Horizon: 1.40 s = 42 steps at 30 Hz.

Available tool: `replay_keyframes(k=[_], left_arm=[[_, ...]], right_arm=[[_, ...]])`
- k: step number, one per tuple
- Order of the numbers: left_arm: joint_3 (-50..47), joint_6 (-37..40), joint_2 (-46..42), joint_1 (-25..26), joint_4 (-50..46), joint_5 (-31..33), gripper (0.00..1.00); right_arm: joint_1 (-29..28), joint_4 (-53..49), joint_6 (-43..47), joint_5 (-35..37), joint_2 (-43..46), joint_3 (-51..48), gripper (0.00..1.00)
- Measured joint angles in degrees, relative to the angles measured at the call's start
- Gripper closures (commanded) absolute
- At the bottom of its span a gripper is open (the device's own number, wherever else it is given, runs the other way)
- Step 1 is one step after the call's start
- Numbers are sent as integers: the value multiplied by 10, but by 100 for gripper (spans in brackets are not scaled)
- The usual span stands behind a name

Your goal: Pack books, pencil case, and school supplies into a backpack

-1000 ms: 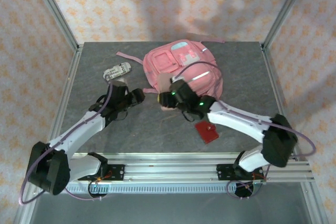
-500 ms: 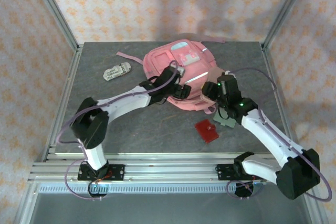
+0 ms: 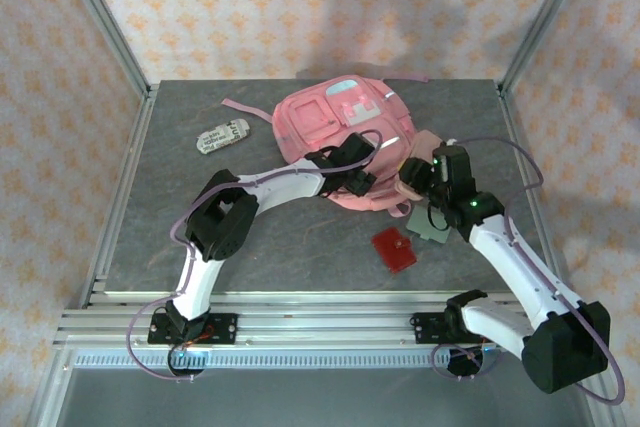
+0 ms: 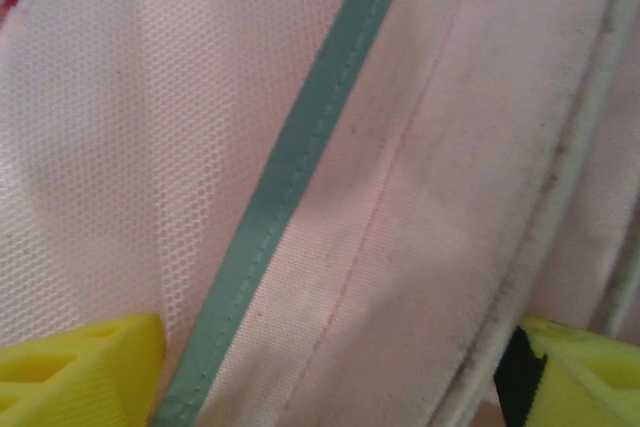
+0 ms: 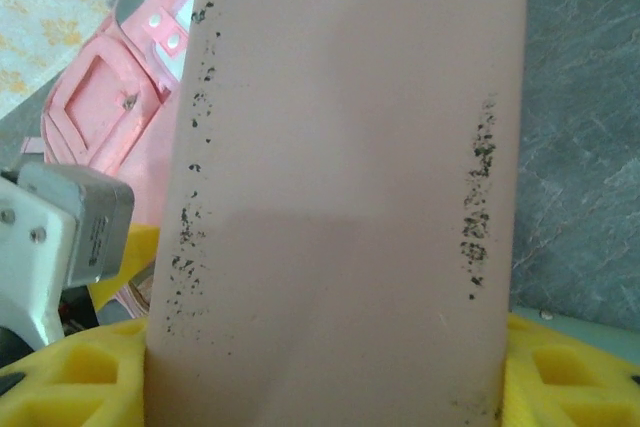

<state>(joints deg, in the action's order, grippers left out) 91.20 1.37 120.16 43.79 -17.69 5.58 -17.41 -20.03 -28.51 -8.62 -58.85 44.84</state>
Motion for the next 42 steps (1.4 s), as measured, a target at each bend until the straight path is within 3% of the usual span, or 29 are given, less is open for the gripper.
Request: replay_keyframes(k=[6,15,24,34,42], left_arm=[[24,31,23,13,1,31,99],[48,35,32,3,-1,50,100],[71,31,-75,-38,-34,52,100],[122,26,-96,-53,-92,54,100],[144,15,-96,-57,-104,54,100]], right_arm=[[0,0,0,-9,0,-5,60],[6,0,0,-9,0,-6,60],[17,16,2,-39,-11,-29,61],[-81,60,59,-102,-186,52,61],[-92,74,114,-128,-382,208,52]])
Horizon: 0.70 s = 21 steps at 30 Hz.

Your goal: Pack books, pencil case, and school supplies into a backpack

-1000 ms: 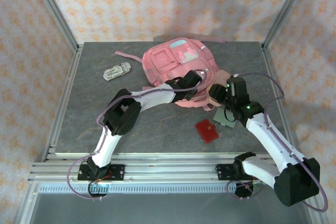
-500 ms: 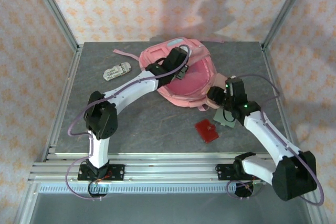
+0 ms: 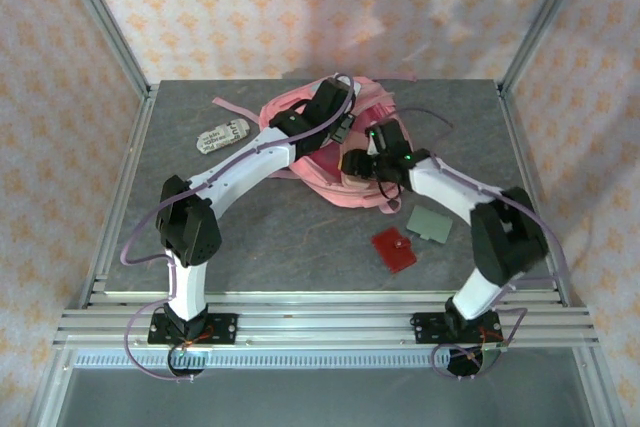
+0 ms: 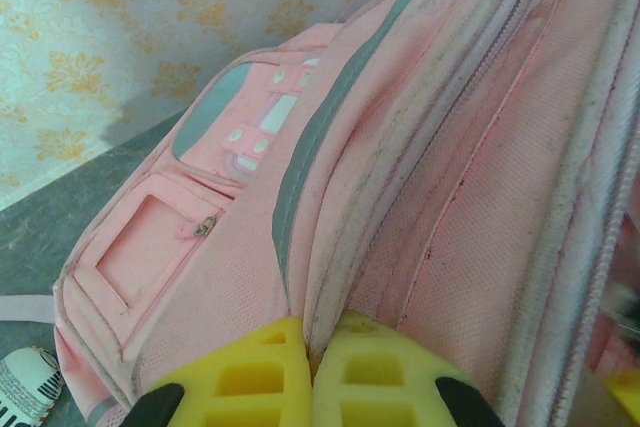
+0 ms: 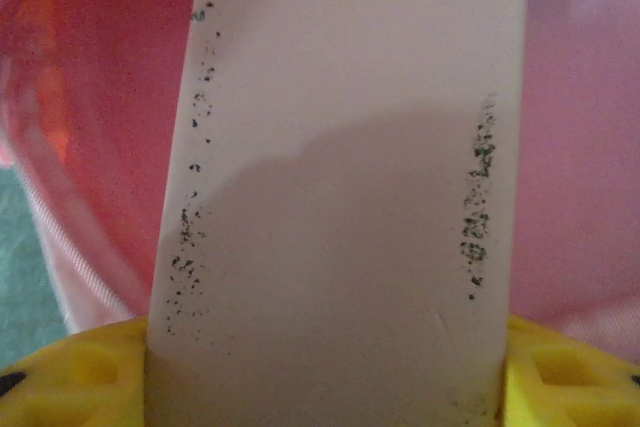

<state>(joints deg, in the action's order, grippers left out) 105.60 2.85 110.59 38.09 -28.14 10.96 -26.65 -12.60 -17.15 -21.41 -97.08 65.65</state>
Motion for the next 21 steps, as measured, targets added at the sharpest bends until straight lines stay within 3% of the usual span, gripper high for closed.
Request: replay_keyframes(k=[5,9,16,21], left_arm=[[0,-9,0,0,-1,0,100],[-7,-18,-2,0,0,-4,100],[-38,-33,-21,0,8,-19,100],[-50,-45,-26,0,14,-31,100]], right_arm=[[-5,-4,37,37,-68,56,28],[-10,-9,54,110,-75,64,19],[-9,-2,27,152,3,8,19],[-9,22,-30,117,112,-72,31]])
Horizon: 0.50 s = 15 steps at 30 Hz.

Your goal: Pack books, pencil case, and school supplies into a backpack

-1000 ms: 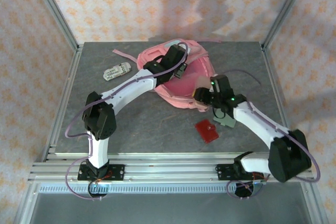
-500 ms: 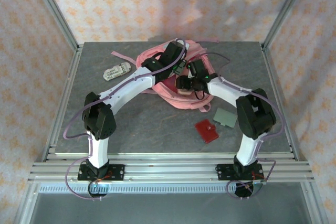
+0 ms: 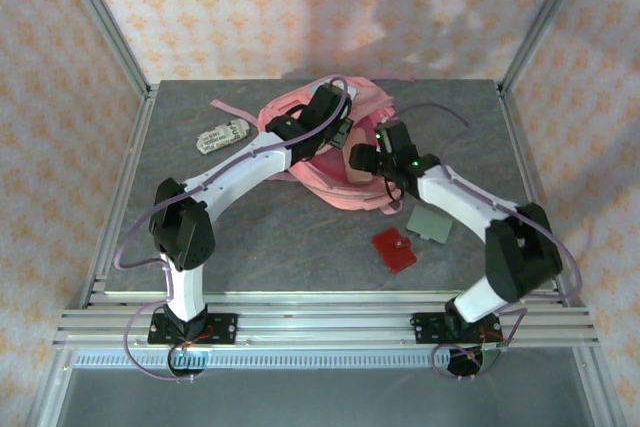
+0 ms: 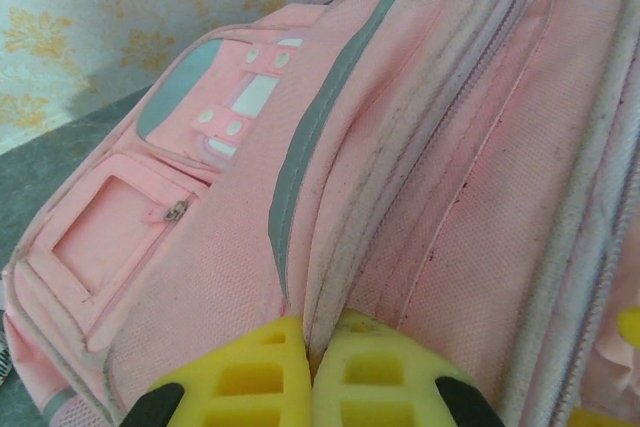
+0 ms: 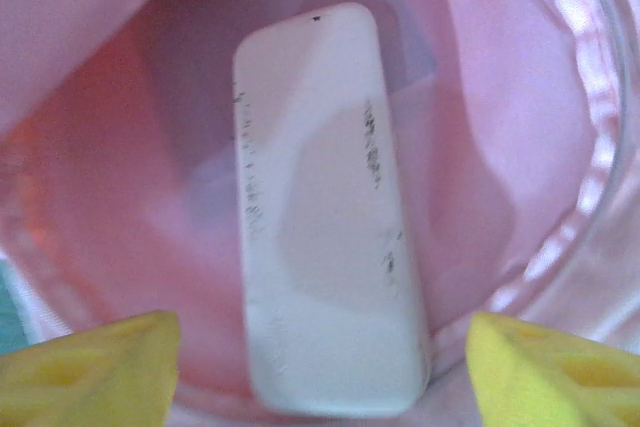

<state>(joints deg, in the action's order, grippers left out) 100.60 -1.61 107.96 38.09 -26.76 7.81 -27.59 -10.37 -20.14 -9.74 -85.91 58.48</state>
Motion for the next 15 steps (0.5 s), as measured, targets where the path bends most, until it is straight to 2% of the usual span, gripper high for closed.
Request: replay_keyframes(k=[2,9,13,15], left_arm=[[-5,-2,-1,0,5,-2,100],[-16,-10,-7,0,11,-13,100],[-17,-12,-7,0,13,-14,100],[-18,-14,-7,0,13,-14,100]], right_arm=[[0,20,-30,-26,30,-36,34],[0,67,-118,-78,47,-134,71],[0,88,-139,-81,23,-140,80],[0,103,-146,-81,5,-138,80]])
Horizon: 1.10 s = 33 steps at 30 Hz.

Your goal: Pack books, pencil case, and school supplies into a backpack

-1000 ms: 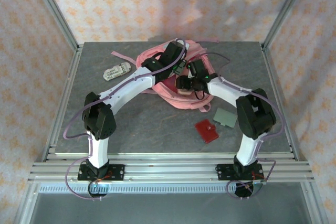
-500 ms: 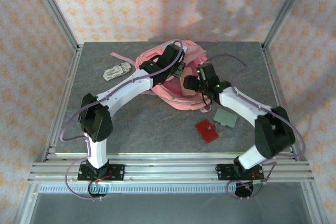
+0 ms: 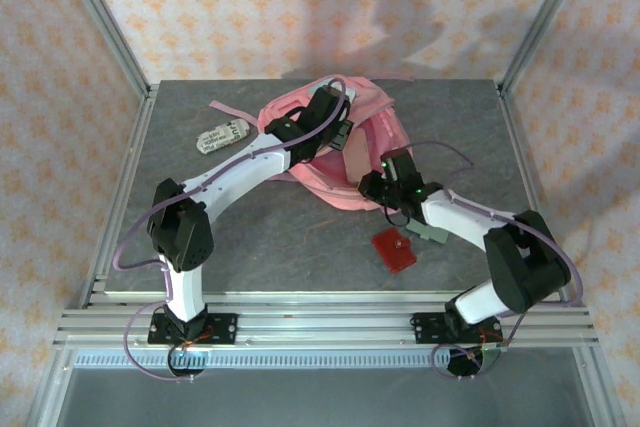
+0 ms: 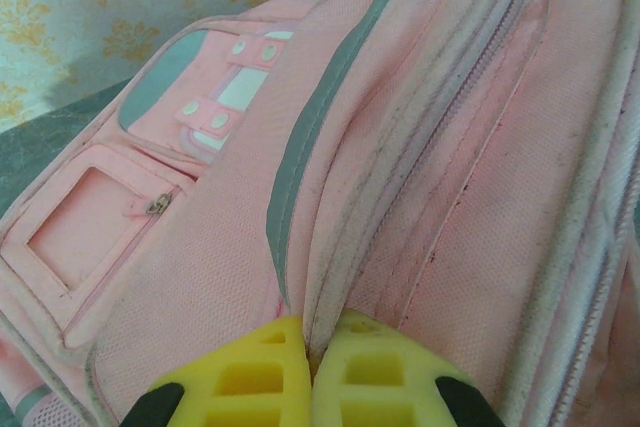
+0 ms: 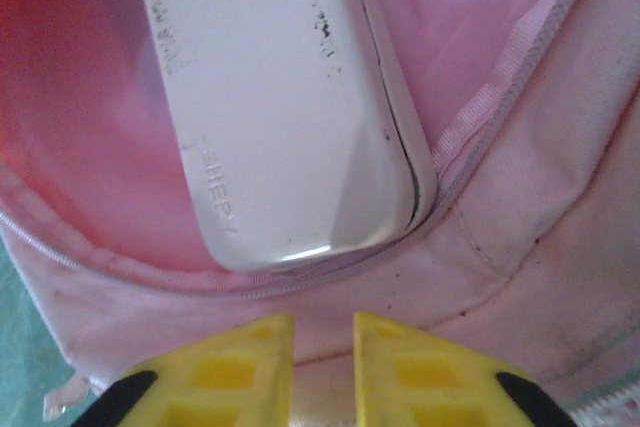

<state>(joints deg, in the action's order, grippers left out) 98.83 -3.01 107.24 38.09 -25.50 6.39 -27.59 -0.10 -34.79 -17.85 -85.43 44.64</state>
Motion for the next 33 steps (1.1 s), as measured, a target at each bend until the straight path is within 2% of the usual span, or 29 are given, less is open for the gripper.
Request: replay_keyframes(k=[10,15,22,28,33], left_arm=[[-18,-2,-9,2,6,-2,100],[-35,-2,-15,3,17,-4,100],[-44,-11,-19,5,25,-5,100],[-45,-16,-19,5,26,-6,100],[-53,-17,-23,5,29,-7,100]], right_arm=[[21,68,-21,20,-78,52,70],[41,142,-27,26,-110,83,69],[52,243,-56,-4,-189,127,68],[52,303,-89,-15,-195,109,64],[49,325,-111,5,-140,8,64]])
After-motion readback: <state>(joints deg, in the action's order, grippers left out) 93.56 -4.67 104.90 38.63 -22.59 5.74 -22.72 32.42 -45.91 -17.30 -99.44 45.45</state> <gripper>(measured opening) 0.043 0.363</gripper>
